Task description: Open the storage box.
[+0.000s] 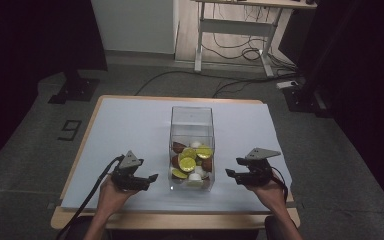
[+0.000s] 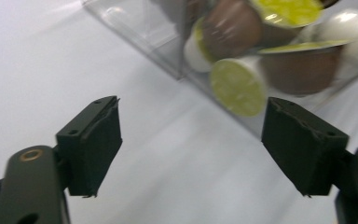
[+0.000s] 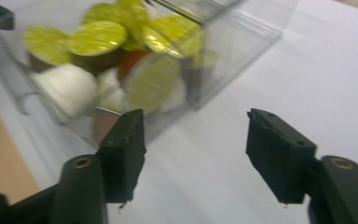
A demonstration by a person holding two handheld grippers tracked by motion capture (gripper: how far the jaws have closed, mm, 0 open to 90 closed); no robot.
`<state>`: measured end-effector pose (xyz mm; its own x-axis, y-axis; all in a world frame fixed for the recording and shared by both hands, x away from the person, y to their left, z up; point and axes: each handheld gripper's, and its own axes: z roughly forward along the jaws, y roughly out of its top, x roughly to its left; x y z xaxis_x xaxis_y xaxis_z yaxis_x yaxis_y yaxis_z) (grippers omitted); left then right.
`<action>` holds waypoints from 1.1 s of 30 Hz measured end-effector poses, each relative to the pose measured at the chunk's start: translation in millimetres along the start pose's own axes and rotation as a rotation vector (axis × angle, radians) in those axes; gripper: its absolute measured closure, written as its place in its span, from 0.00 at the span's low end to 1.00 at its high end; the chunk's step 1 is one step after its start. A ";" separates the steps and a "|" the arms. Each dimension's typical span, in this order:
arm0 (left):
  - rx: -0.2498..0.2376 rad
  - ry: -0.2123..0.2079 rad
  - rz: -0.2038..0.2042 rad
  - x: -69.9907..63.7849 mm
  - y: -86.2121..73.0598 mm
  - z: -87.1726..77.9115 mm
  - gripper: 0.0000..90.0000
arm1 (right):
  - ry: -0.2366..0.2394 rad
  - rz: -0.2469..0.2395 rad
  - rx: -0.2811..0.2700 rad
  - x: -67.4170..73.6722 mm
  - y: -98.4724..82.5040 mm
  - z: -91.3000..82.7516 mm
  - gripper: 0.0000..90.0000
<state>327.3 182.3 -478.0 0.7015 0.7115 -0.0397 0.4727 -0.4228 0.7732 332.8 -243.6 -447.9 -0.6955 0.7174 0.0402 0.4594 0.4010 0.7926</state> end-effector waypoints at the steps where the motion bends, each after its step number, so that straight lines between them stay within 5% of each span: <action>1: 0.002 0.002 -0.008 1.9 -0.9 1.2 0.17 | -0.011 0.005 0.004 -3.2 -2.7 1.1 0.38; 15: 0.073 0.047 -0.050 25.5 -16.7 24.7 0.04 | -0.104 0.062 0.073 -28.7 -35.6 15.6 0.18; 24: 0.145 0.076 -0.023 25.8 -25.7 38.7 0.00 | -0.140 0.055 0.141 -32.0 -51.0 28.4 0.01; 33: 0.162 0.077 -0.011 23.7 -28.0 42.7 0.00 | -0.133 0.084 0.217 -34.1 -68.8 39.6 0.00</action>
<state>353.4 187.1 -527.6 0.6557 0.7550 0.0060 0.5642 -0.4953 0.6605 346.8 -273.1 -527.9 -0.5779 0.8160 0.0083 0.6298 0.4395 0.6405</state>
